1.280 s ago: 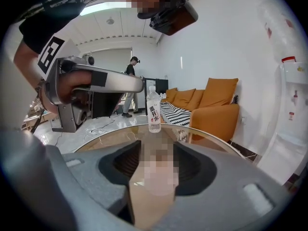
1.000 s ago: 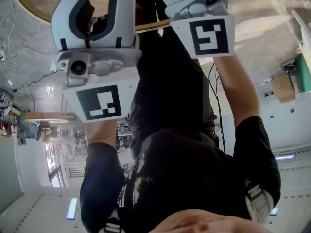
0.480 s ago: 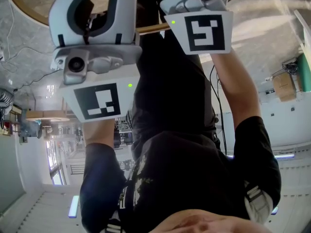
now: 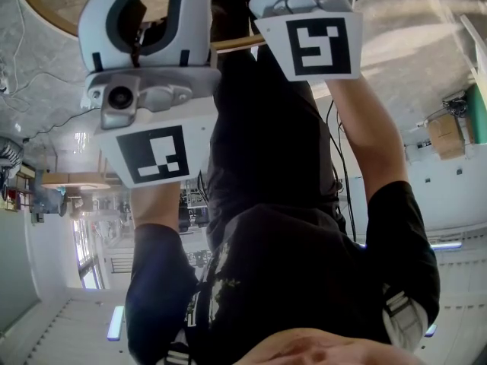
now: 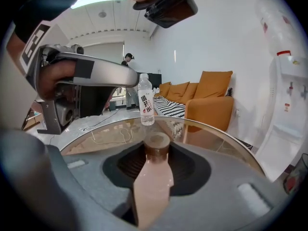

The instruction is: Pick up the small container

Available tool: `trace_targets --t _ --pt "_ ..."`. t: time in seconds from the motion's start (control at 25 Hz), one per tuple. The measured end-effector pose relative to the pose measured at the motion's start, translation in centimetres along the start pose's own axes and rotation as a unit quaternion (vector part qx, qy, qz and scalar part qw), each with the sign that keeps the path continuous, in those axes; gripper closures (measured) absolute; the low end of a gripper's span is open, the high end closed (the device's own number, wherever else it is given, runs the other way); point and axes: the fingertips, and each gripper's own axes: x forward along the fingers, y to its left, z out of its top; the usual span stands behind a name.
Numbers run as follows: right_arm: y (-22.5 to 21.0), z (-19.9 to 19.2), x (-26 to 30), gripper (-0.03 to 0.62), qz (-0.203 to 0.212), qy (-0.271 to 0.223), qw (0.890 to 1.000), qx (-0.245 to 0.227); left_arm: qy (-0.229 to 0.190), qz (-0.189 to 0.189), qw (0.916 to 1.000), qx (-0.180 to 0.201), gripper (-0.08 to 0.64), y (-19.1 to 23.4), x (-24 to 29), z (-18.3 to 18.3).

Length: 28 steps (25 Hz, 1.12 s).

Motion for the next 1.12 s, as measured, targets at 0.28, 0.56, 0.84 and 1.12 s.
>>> trace_targets --t 0.28,0.56,0.84,1.12 --pt "-0.8 0.3 -1.8 0.457 -0.007 0.024 1.000 0.003 0.000 0.007 1.0000 0.001 0.558 0.3 -0.4 1.8" --pt "-2.6 3.3 -6.0 0.457 -0.009 0.033 0.999 0.003 -0.001 0.005 0.9999 0.009 0.558 -1.8 -0.7 6.7" --pt "-3.8 8.7 -7.3 0.457 0.001 0.016 1.000 -0.005 -0.007 0.005 0.9998 0.018 0.558 -1.9 -0.4 11.4" --pt "-4.2 13.1 -8.0 0.457 0.012 0.001 1.000 -0.019 -0.006 -0.003 0.9997 0.022 0.558 -1.7 -0.3 14.0"
